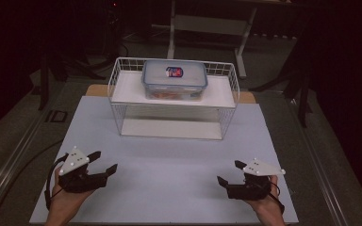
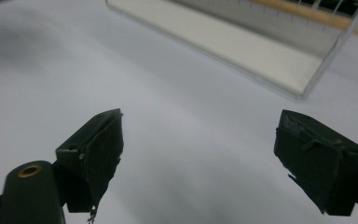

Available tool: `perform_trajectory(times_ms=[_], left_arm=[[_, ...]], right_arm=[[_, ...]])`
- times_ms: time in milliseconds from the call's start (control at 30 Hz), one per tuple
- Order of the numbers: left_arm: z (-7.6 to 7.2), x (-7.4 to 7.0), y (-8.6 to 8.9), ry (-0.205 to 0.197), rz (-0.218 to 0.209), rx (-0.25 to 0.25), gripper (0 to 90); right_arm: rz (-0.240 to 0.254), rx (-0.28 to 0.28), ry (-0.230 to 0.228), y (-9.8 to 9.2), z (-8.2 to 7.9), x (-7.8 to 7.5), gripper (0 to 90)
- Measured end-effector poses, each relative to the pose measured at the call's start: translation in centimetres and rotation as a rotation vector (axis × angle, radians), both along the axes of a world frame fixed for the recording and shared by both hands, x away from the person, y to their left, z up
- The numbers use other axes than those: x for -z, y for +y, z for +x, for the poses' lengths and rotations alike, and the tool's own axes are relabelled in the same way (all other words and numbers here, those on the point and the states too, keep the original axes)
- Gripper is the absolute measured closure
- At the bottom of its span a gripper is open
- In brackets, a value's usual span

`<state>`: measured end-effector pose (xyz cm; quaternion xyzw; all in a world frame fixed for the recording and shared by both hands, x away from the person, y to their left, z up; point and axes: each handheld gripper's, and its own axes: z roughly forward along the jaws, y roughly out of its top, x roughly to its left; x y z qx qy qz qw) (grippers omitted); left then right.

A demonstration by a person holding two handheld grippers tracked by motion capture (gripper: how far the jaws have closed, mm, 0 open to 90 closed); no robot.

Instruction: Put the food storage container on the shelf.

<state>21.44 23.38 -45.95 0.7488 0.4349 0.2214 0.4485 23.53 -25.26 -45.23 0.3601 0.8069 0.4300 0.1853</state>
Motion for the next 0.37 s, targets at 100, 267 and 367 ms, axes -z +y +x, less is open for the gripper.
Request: perform_trajectory(times_ms=[100,267,367], left_arm=[[0.0,0.4,0.1,0.001,0.001,-0.008,26.2],[0.0,1.3,0.1,-0.017,0.063,-0.026,27.2],[0.2,1.8,0.3,-0.022,0.087,-0.05,28.9]], right_arm=[[-0.01,0.016,-0.004,-0.4,-0.4,0.8,16.8],[0.01,0.039,-0.034,-1.2,-0.7,1.3,21.2],[0.006,0.041,-0.041,-1.3,-0.6,1.6,20.5]])
